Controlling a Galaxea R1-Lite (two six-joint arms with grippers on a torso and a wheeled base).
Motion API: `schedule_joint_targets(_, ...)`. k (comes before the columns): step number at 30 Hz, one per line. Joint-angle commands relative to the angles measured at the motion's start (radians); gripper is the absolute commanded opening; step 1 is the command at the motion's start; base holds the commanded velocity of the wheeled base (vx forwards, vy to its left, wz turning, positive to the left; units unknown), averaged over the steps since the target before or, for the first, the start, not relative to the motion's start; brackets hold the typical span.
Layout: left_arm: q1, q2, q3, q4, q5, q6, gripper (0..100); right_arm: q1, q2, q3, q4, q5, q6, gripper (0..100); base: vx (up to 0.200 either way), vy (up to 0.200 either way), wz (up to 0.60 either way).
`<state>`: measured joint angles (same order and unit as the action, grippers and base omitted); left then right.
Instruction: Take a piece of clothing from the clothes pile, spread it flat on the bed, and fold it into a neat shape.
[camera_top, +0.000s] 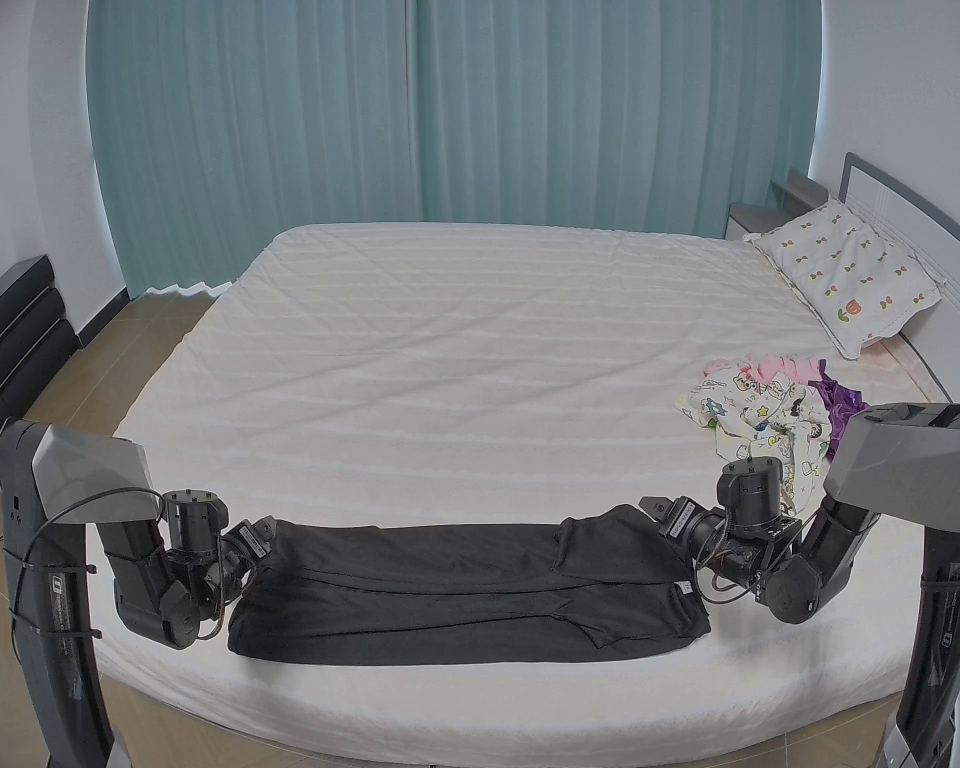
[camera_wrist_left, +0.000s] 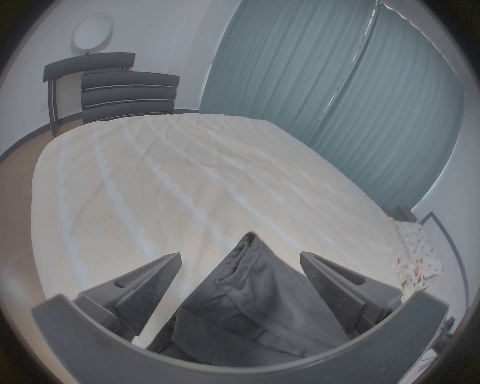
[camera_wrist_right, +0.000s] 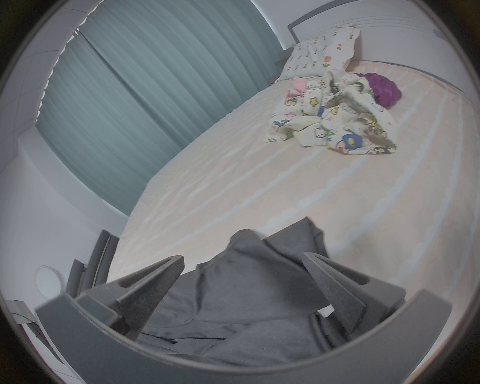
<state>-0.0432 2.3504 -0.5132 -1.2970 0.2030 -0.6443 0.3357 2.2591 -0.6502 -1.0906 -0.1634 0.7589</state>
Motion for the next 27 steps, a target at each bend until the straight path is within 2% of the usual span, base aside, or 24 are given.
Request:
schedule_joint_targets(1, 0.022, -0.026, -0.024, 0.001, -0.011, -0.029, 100, 0.031, 0.023, -0.037, -0.002, 0.021, 0.014, 100, 0.000, 0.000, 0.00)
schedule_joint_targets(4, 0.034, -0.031, -0.027, 0.001, -0.088, -0.071, 100, 0.051, 0.062, -0.078, 0.000, 0.058, 0.056, 100, 0.000, 0.000, 0.00)
schedule_joint_targets(5, 0.034, -0.031, -0.027, 0.001, -0.088, -0.071, 100, 0.051, 0.063, -0.080, 0.000, 0.059, 0.057, 100, 0.000, 0.000, 0.00)
schedule_joint_targets(6, 0.042, -0.036, -0.028, 0.008, -0.112, -0.087, 100, 0.052, 0.086, -0.101, 0.005, 0.091, 0.074, 100, 0.000, 0.000, 0.00)
schedule_joint_targets(8, 0.045, -0.031, -0.031, 0.008, -0.119, -0.092, 100, 0.048, 0.123, -0.134, 0.005, 0.120, 0.082, 100, 0.000, 0.000, 0.00)
schedule_joint_targets(13, 0.057, -0.028, -0.044, 0.010, -0.120, -0.095, 100, 0.023, 0.195, -0.198, 0.011, 0.143, 0.102, 100, 0.000, 0.000, 0.00)
schedule_joint_targets(21, 0.069, -0.020, -0.056, 0.010, -0.120, -0.095, 100, -0.029, 0.211, -0.183, 0.015, 0.133, 0.105, 100, 0.000, 0.000, 0.00)
schedule_joint_targets(27, 0.100, -0.010, -0.068, 0.010, -0.131, -0.095, 100, -0.035, 0.151, -0.115, 0.002, 0.114, 0.111, 100, 0.000, 0.000, 0.00)
